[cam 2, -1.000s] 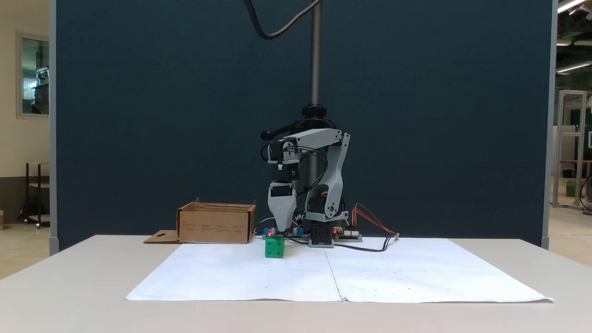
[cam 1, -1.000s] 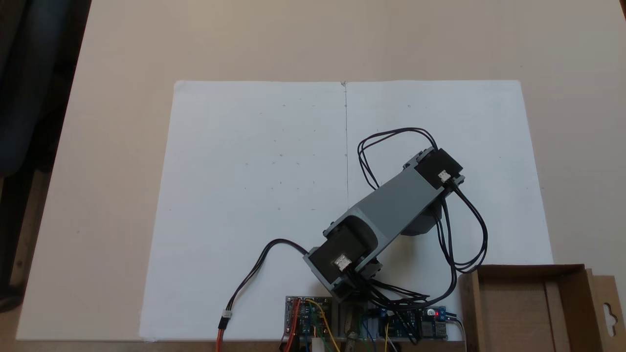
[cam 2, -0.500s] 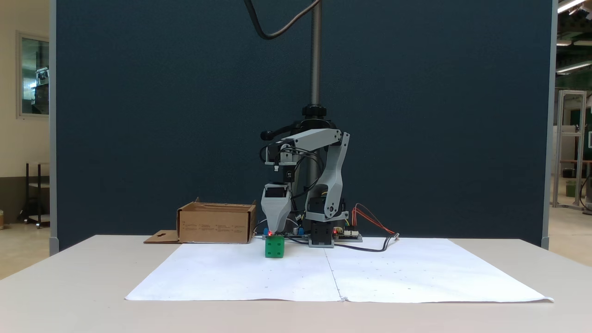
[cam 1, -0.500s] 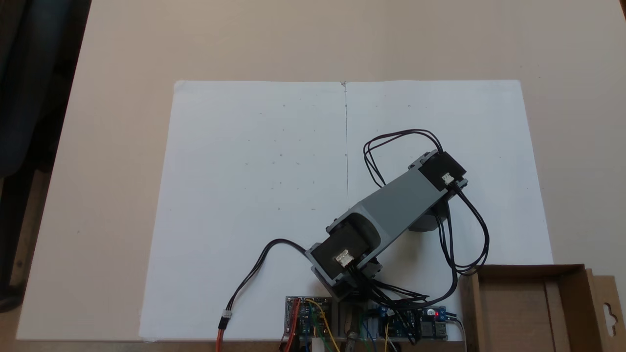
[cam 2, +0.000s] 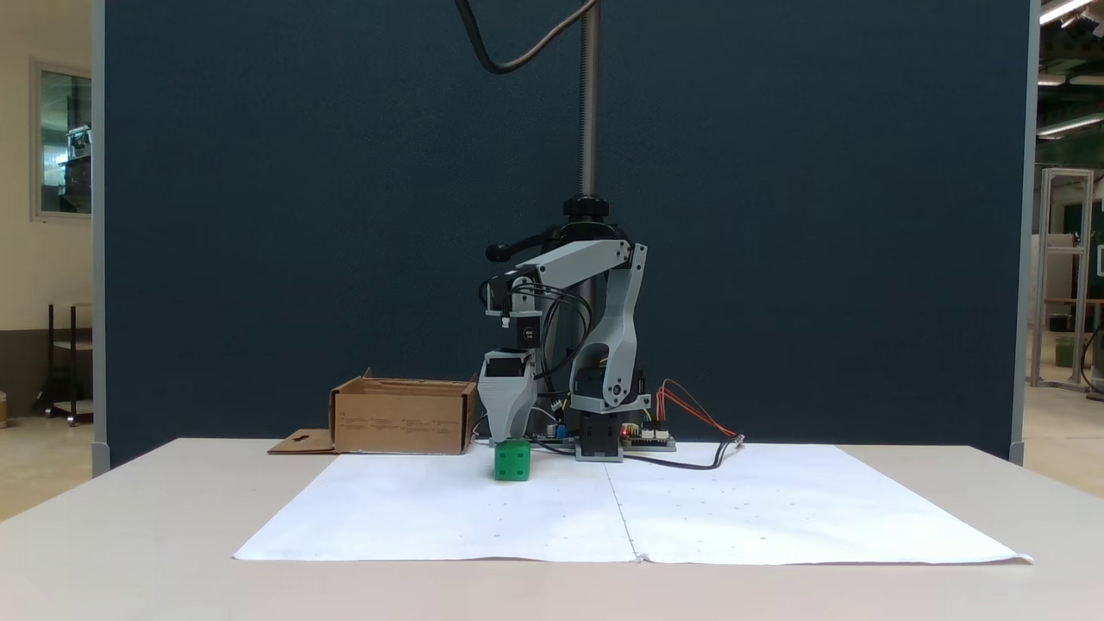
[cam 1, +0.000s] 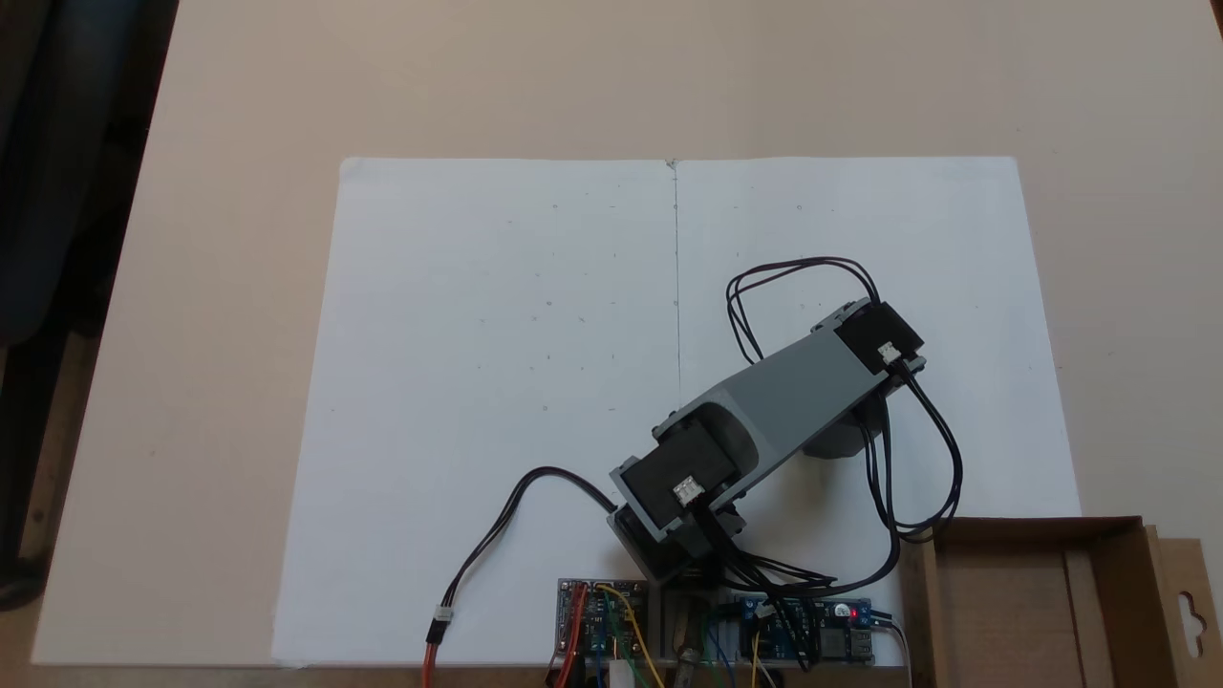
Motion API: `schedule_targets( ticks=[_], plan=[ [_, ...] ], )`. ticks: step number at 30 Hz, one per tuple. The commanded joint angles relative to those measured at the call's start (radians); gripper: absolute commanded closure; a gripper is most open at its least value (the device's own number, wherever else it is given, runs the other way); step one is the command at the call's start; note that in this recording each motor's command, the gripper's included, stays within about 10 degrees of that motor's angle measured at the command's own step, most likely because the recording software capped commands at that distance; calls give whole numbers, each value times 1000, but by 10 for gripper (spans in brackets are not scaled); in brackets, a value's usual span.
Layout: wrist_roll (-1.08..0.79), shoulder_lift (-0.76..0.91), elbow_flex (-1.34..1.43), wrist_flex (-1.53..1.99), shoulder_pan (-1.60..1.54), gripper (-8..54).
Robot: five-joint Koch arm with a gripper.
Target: Grasp a green dice and put it in the bin.
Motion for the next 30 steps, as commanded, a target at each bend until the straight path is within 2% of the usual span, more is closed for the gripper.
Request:
schedule_targets(
  ticks=[1,10,22,30],
  plan=[
    [-44,17,-3,-18,14,-68],
    [-71,14,0,-21,12,-68],
    [-212,0,44,-40,17,-68],
    [-216,-25,46,-83,20,-68]
  ],
)
